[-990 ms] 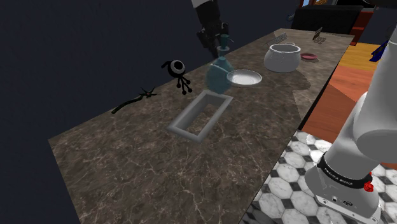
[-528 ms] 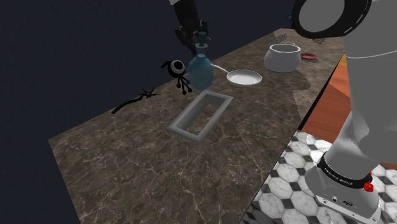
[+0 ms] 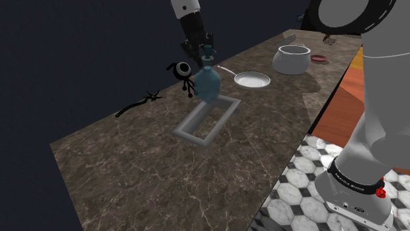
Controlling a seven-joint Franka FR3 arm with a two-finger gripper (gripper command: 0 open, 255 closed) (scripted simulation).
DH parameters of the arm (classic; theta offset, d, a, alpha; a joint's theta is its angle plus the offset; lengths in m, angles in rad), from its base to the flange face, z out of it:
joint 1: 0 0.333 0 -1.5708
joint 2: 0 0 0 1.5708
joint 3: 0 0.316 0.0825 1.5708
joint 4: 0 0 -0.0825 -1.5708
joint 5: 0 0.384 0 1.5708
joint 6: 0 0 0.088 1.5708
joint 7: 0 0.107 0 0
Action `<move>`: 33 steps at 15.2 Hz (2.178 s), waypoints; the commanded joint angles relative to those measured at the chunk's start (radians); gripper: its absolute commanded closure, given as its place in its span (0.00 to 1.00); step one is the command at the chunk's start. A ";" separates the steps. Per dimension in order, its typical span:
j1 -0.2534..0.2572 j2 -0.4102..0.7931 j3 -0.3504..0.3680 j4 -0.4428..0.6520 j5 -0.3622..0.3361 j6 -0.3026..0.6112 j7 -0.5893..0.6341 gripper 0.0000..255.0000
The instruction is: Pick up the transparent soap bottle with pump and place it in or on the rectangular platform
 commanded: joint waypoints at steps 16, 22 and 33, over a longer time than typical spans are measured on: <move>-0.003 -0.045 -0.001 -0.267 0.000 0.224 -0.008 1.00; -0.003 -0.045 -0.001 -0.267 0.000 0.224 -0.008 0.00; 0.000 0.058 -0.002 0.009 -0.003 0.049 -0.004 0.00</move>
